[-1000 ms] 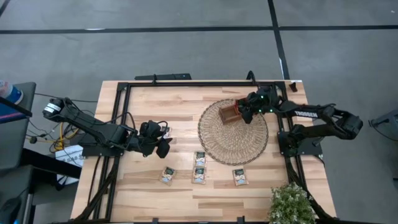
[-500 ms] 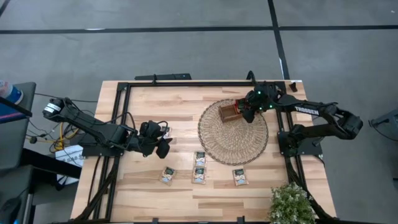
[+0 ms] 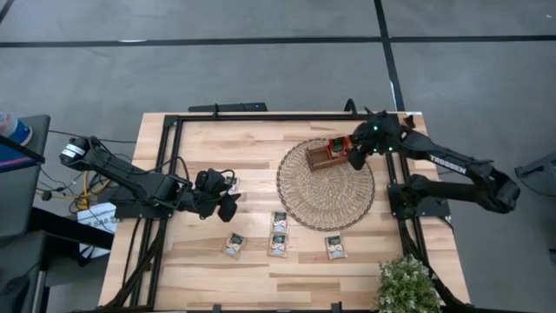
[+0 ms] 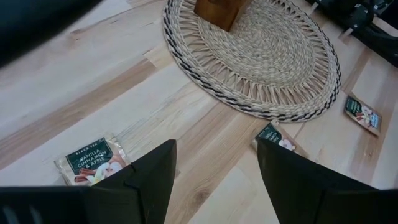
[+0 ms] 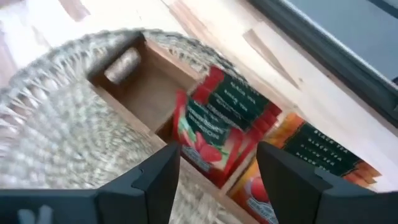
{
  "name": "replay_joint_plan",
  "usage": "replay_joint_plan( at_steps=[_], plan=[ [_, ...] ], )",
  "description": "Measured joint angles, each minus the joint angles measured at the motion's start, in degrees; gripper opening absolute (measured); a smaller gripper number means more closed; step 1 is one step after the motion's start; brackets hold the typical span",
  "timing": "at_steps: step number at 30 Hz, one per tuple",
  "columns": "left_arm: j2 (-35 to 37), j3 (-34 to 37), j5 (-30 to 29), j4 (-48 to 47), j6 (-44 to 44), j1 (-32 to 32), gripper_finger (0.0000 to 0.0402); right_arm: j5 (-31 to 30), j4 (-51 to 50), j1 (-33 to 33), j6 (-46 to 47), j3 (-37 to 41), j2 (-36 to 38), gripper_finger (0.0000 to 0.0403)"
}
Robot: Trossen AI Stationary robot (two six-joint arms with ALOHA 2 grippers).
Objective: Pick & Place Tea
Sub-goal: Put the brown tea pack into the left compartment of the brown organizer
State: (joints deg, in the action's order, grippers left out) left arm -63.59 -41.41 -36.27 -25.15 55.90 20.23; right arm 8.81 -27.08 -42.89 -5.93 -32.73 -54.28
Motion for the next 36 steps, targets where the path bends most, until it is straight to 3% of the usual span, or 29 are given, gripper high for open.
replay_joint_plan(
  at_steps=[8,12,16,21,29,36],
  plan=[
    [0.0,0.0,0.0,0.0,-0.5,0.0,0.0218,1.6,-0.1,5.6,8.1,0.0,5.7,0.0201],
    [0.0,0.0,0.7,0.7,-1.0,0.2,0.0218,7.7,3.7,12.2,14.5,0.0,8.8,0.0196],
    [-0.1,0.0,3.0,1.9,-2.3,0.9,0.0218,8.7,6.3,21.1,21.1,0.0,12.2,0.0187],
    [-0.2,0.0,3.8,2.2,-2.5,1.7,0.0218,5.4,7.0,33.7,30.3,0.0,14.1,0.0171],
    [-0.2,0.0,7.3,2.2,-1.2,1.6,0.0218,-7.4,7.0,53.6,43.0,0.1,11.6,0.0146],
    [-0.2,0.0,9.4,2.9,0.0,1.6,0.0218,-9.0,6.1,64.3,55.6,0.1,7.1,0.0129]
  ],
)
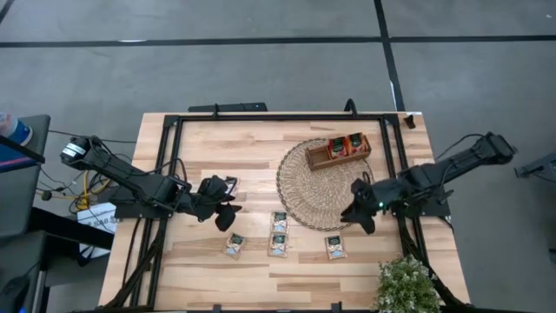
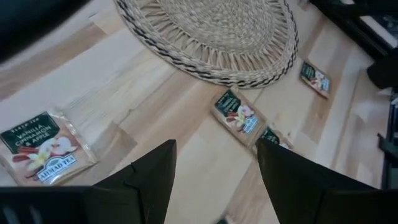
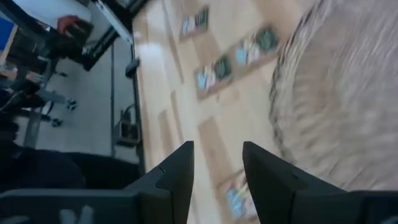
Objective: Pick & Place Tea
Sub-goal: Put the brown tea pack into the left compartment of the brown organizer
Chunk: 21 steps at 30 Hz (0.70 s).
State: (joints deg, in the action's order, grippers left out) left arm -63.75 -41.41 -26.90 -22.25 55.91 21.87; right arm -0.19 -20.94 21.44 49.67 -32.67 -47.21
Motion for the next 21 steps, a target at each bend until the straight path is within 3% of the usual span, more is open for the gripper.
replay_joint_plan(
  at_steps=[6,21],
  plan=[
    [0.0,0.0,-1.6,0.2,-2.3,-0.2,0.0218,0.0,-2.8,4.0,7.2,0.0,-4.4,0.0119],
    [0.0,0.0,-6.3,9.6,-11.3,-0.3,0.0218,0.1,-2.6,4.8,7.4,0.0,-8.4,0.0118]
  ],
)
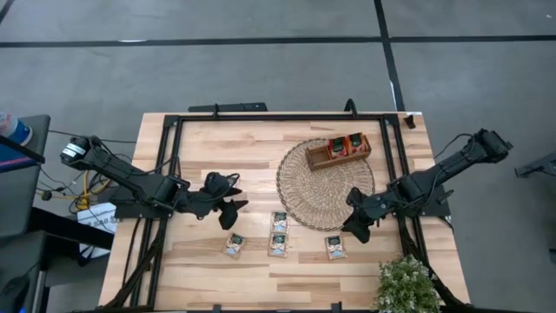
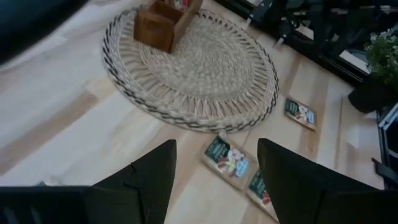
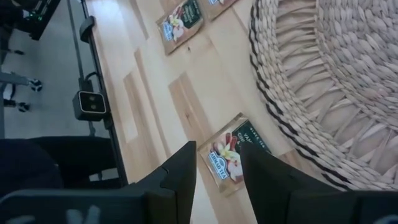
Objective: Pick & Place Tea
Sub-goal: Put the brown tea pack into the left compartment of the brown organizer
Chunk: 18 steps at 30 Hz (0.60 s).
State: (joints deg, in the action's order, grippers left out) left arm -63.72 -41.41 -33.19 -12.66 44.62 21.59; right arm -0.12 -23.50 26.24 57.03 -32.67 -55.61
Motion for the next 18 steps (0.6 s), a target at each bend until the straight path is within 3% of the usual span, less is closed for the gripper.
replay_joint_plan(
  at_steps=[8,13,18],
  plan=[
    [0.1,0.0,-1.3,1.2,0.9,-0.5,0.0218,-0.1,0.1,0.0,0.0,0.0,0.1,0.0118],
    [0.1,0.0,-2.9,1.3,-2.8,-0.6,0.0218,-0.1,0.2,0.0,-0.4,0.0,0.1,0.0118],
    [1.0,0.0,-5.6,-2.5,4.9,-0.9,0.0218,-0.2,0.6,0.0,-0.5,0.0,0.1,0.0118]
  ],
)
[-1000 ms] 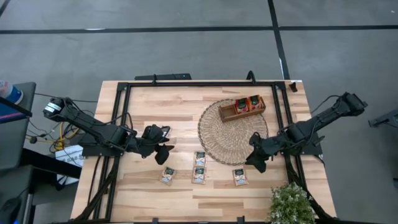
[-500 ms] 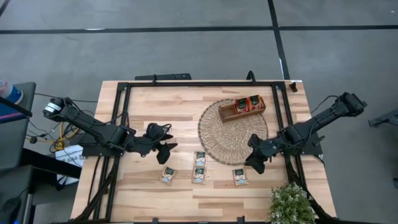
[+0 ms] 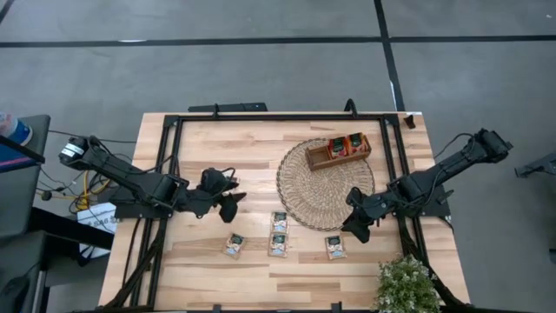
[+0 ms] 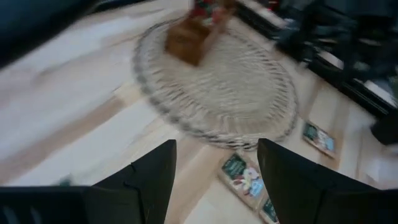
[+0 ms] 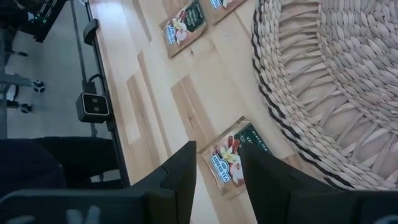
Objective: Pick & Place Tea
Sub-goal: Put the brown tea pack into the left compartment of the brown organizer
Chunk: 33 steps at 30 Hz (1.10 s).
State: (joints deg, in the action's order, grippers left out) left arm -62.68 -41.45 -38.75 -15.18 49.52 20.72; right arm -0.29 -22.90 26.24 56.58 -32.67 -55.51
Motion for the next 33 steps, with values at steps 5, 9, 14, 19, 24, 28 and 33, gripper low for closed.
replay_joint_plan(
  at_steps=[5,9,14,19,24,28,33],
  plan=[
    [1.7,0.0,3.4,-17.8,24.4,-5.8,0.0218,0.0,0.5,-0.2,0.0,0.0,0.0,0.0118],
    [1.8,0.0,19.4,-28.3,36.5,-13.9,0.0218,0.0,2.3,-1.2,-0.1,0.0,0.0,0.0118],
    [1.6,0.0,23.7,-27.0,32.3,-18.0,0.0218,-0.1,5.0,-2.7,-2.5,0.0,0.0,0.0118],
    [1.6,0.0,20.9,-24.1,29.5,-18.2,0.0218,0.0,5.6,-3.7,-3.3,0.0,0.0,0.0118],
    [1.6,0.0,20.7,-22.5,29.5,-18.2,0.0218,0.0,5.5,-4.8,-4.2,0.0,0.0,0.0118],
    [1.6,0.0,20.7,-22.1,29.5,-18.2,0.0218,-0.1,5.5,-5.1,-5.2,0.0,0.0,0.0118],
    [1.6,0.0,18.5,-20.3,28.6,-18.2,0.0218,-0.1,5.4,-5.1,-5.6,0.0,0.0,0.0118]
  ],
)
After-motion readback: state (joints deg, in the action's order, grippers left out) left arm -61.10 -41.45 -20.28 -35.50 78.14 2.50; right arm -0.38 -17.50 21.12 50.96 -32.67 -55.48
